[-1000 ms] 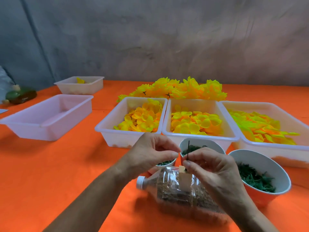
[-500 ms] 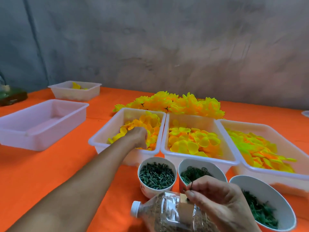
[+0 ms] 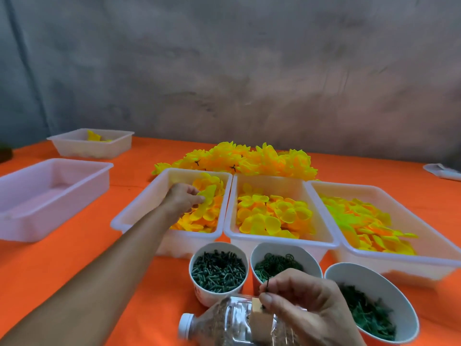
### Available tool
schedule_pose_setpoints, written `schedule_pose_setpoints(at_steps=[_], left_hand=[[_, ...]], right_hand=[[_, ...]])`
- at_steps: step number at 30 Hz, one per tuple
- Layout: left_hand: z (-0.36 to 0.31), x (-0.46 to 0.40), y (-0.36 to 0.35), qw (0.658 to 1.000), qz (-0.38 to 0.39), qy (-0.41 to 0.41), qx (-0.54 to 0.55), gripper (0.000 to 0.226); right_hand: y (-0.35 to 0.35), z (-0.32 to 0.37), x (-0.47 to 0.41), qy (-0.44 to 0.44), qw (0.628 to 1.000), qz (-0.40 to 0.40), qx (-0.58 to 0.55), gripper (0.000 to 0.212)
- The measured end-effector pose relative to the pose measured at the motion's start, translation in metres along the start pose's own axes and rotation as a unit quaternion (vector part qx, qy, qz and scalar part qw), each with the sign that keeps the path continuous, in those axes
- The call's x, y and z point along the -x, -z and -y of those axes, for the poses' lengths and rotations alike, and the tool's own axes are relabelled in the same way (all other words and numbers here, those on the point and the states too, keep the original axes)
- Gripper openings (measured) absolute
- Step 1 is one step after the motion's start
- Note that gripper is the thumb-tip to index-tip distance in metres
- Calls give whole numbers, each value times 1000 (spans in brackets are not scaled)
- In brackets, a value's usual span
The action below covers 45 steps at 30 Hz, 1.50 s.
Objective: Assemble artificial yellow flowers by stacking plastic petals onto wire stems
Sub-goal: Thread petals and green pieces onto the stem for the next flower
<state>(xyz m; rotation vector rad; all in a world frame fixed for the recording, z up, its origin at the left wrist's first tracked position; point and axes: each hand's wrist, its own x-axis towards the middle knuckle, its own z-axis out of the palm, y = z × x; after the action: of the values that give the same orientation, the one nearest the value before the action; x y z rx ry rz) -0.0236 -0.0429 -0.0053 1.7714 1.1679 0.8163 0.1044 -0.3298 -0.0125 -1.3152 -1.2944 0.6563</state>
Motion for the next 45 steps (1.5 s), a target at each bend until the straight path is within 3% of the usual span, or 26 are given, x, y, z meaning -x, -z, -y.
schedule_pose_setpoints(at_steps=[4, 10, 17, 19, 24, 28, 30, 33, 35, 37, 39, 41, 45], left_hand=[[-19, 19, 14, 969, 48, 32, 242, 14], [-48, 58, 12, 917, 126, 15, 378, 13], [-70, 105, -4, 877, 221, -5, 427, 16], [-75, 114, -8, 871, 235, -5, 431, 19], [-87, 130, -16, 859, 269, -20, 436, 23], [-94, 137, -27, 878, 268, -55, 392, 21], [-96, 142, -30, 899, 244, -96, 352, 17], [-95, 150, -33, 925, 152, -206, 279, 12], [-92, 152, -35, 930, 57, -310, 188, 8], [-86, 152, -35, 896, -69, -436, 39, 10], [-81, 152, -34, 822, -162, -541, -74, 5], [-77, 155, -34, 765, -208, -596, -129, 6], [-74, 162, -35, 733, -240, -624, -124, 13]], right_hand=[[-3, 3, -1, -12, 999, 8, -32, 17], [1, 4, -1, -38, 997, 26, -65, 15], [8, 1, 0, -76, 991, 55, -97, 6], [9, 2, 2, -70, 992, 45, -93, 14], [26, 17, -16, -52, 974, -115, -187, 37], [29, 41, -41, -37, 963, -77, -257, 57], [24, 47, -46, 1, 972, -55, -228, 45], [18, 45, -46, 94, 975, -100, -177, 11], [18, 41, -45, 188, 967, -159, -73, 11], [18, 37, -43, 268, 936, -217, 69, 14], [16, 35, -41, 313, 899, -261, 164, 9], [15, 34, -37, 345, 861, -290, 234, 11], [15, 33, -30, 388, 806, -311, 321, 23]])
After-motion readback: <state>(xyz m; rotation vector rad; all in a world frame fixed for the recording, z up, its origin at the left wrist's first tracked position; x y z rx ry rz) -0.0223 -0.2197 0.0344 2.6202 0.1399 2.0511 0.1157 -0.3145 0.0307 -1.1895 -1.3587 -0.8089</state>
